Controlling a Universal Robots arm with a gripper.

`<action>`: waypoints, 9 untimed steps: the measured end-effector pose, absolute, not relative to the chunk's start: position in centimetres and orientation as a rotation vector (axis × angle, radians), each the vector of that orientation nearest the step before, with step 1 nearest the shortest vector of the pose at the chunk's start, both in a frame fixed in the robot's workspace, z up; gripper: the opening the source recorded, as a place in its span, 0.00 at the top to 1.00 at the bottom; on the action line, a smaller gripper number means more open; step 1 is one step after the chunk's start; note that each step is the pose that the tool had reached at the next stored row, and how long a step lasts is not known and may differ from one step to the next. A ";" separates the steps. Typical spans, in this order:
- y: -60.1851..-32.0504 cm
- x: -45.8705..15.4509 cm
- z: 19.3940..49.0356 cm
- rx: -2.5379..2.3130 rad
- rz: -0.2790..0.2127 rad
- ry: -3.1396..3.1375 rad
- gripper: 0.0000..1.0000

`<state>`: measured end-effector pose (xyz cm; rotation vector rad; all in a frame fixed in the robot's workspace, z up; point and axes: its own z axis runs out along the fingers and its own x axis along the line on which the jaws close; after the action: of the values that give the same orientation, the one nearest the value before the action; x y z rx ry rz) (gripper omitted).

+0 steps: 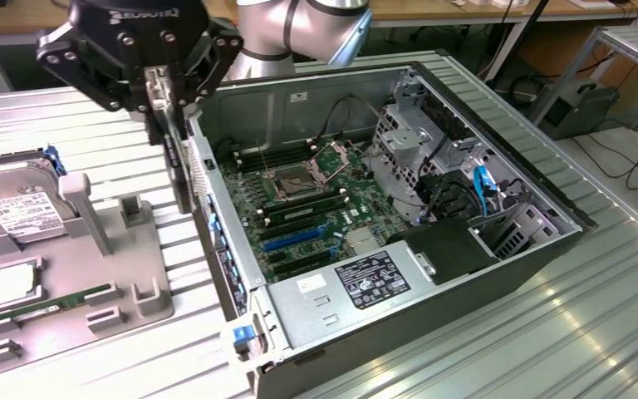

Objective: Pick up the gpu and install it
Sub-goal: 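Pick up the gpu and move the gpu toward the slot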

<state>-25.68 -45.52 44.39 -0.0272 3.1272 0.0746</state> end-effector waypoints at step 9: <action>-45.8 -21.1 44.5 -0.027 0.080 3.129 0.74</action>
<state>-21.11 -45.83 44.48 -0.0268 3.1295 0.0802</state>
